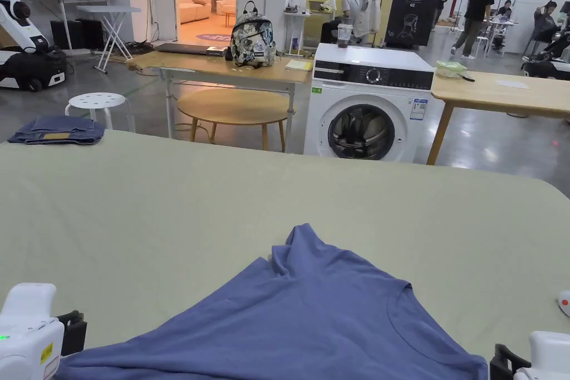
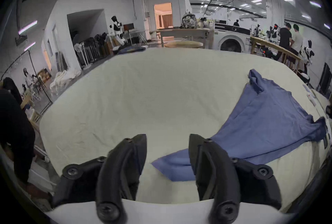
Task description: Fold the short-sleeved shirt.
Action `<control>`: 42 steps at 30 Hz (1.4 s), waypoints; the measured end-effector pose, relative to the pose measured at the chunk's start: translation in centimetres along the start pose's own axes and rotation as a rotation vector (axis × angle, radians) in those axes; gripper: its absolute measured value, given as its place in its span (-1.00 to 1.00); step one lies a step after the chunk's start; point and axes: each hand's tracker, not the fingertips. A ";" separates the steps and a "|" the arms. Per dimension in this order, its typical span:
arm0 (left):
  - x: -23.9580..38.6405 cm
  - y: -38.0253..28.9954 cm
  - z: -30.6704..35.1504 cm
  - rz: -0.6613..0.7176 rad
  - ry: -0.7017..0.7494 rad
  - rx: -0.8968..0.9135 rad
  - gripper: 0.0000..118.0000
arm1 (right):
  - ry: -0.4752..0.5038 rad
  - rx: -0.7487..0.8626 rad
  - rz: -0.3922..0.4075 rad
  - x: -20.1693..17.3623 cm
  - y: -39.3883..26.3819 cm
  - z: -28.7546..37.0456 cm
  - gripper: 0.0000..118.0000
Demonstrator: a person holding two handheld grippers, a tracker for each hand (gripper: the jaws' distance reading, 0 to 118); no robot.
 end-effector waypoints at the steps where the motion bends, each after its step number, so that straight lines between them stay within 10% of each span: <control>1: 0.2 0.2 0.3 0.000 0.003 0.009 -0.19 | 0.013 0.022 -0.011 -0.5 0.3 0.4 0.02; 7: 2.1 0.6 1.1 0.074 -0.132 0.078 -0.22 | 0.088 0.131 -0.056 -5.5 2.1 4.3 -0.27; 9: 3.6 0.6 1.2 0.078 -0.147 0.106 -0.48 | 0.104 0.165 -0.058 -7.0 2.4 4.5 -0.73; 16: 9.0 1.3 2.1 0.031 -0.194 0.190 -1.00 | 0.147 0.202 -0.080 -10.8 3.3 4.7 -1.00; 29: 12.3 1.2 1.8 0.042 -0.239 0.075 -1.00 | 0.247 0.148 -0.104 -14.0 3.8 3.9 -1.00; 42: 1.8 -1.6 -0.9 0.200 -0.173 -0.170 -1.00 | 0.315 0.004 -0.038 -16.2 2.0 1.4 -1.00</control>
